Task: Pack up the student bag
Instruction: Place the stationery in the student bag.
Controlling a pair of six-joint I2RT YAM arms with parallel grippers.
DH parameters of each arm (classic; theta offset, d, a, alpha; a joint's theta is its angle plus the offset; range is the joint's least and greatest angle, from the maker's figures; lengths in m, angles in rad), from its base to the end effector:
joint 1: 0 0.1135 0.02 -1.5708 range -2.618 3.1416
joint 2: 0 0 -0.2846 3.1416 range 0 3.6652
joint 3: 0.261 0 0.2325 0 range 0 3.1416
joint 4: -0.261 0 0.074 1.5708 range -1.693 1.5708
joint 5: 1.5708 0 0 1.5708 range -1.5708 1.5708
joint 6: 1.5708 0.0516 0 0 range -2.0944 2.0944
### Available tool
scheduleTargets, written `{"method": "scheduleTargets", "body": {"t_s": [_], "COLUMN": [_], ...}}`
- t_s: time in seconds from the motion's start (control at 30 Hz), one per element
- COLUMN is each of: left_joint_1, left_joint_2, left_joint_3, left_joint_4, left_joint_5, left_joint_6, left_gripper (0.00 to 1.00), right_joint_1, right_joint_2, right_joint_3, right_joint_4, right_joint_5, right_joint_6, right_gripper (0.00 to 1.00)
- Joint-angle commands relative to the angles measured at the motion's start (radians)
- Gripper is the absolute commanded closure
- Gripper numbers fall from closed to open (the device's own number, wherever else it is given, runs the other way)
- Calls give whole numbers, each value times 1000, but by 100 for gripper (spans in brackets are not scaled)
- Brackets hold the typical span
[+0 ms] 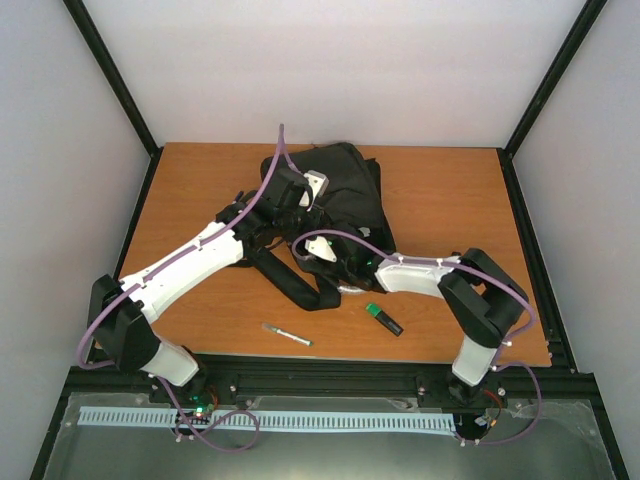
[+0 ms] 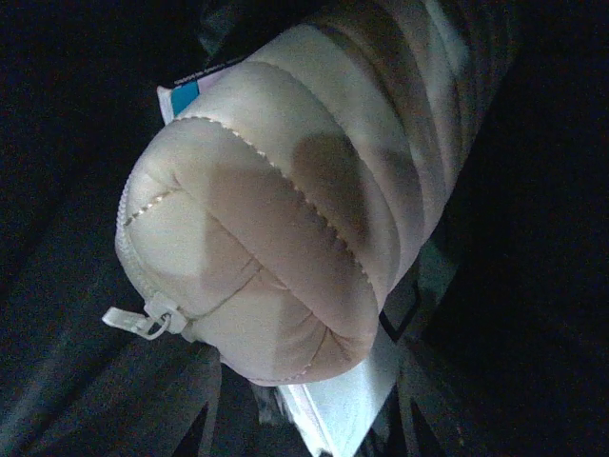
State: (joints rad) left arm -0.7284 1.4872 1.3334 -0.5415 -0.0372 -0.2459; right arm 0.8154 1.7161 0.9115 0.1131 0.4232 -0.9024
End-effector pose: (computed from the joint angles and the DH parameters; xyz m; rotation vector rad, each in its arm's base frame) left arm 0.2429 -0.2141 0.3415 0.5323 2.2477 -0.4681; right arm 0.2577 0.2428 0.1977 -1.5414 1.6277 -0.5243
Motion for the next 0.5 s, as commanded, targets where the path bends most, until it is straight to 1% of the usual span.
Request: {"method": "scheduleTargets", "body": {"t_s": [0.0,0.13,0.33,0.47], "left_joint_1": [-3,-3,-3,-3], "left_joint_2": [-56,-55,-46,-40], "left_joint_3": [38,27,21,8], "left_joint_4": [41,49,49,91], "left_joint_5": [24,38,53,57], "left_joint_6": [5,0,-5,-14], "left_gripper": [99,99,99,99], "right_joint_1": [10,10,12,11], "right_joint_2": [69,98,58,52], "right_joint_3": [54,48,27,23], "right_joint_4": [90,120,144,136], "right_joint_5": [15,28,-1,-18], "right_joint_6": [53,50,68,76], "right_gripper": [48,48,49,50]}}
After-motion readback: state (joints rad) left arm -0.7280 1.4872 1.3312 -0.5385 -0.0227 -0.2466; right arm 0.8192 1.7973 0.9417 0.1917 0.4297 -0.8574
